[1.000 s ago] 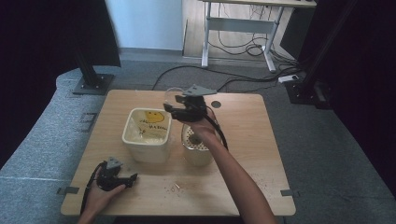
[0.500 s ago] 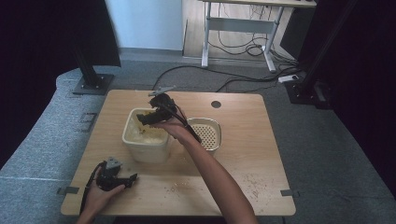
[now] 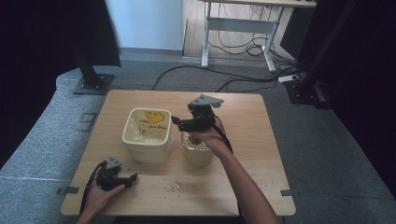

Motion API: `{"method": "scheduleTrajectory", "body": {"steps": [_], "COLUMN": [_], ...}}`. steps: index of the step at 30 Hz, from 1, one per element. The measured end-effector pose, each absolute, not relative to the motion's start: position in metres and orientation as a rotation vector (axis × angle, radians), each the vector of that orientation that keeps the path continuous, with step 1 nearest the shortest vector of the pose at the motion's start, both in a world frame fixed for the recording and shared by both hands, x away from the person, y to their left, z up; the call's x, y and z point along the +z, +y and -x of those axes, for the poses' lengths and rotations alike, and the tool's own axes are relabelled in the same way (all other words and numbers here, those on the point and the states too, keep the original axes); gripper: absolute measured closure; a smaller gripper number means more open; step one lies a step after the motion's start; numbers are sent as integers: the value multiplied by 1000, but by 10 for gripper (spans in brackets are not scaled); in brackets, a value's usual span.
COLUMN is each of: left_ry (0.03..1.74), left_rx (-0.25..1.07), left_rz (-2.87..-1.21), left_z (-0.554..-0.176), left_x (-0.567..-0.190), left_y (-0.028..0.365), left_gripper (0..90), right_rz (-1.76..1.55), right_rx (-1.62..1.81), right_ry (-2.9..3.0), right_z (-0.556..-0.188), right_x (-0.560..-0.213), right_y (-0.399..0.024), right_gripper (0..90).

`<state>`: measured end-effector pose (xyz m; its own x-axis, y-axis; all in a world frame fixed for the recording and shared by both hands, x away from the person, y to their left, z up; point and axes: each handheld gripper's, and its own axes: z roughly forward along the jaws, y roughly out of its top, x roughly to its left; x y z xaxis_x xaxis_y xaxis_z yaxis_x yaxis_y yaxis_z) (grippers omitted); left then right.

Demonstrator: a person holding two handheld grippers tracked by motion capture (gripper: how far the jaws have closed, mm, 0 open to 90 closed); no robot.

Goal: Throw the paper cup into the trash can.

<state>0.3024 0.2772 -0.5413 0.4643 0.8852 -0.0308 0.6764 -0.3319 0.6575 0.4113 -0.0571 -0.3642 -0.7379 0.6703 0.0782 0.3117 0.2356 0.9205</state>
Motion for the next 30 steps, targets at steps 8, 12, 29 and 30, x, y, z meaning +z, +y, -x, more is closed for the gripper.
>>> {"method": "scheduleTrajectory", "body": {"steps": [8, 12, 29, 30], "left_ry": [1286, 1283, 1282, 1282], "left_rx": [476, 485, 498, 498], "left_rz": [-2120, -2109, -2091, -2091], "left_z": [-303, -305, -316, -316], "left_x": [-543, -544, -546, -546], "left_y": [274, 274, 273, 273], "left_gripper": [144, 142, 120, 120], "right_rz": [-997, -1024, -1258, -1269], "right_rx": [1533, 1476, 1285, 1267], "right_ry": [2058, 2030, 2025, 2029], "right_z": [-374, -355, -339, -340], "right_x": [-394, -420, -523, -525], "right_y": [-154, -190, -247, -246], "right_gripper": [215, 218, 220, 219]}}
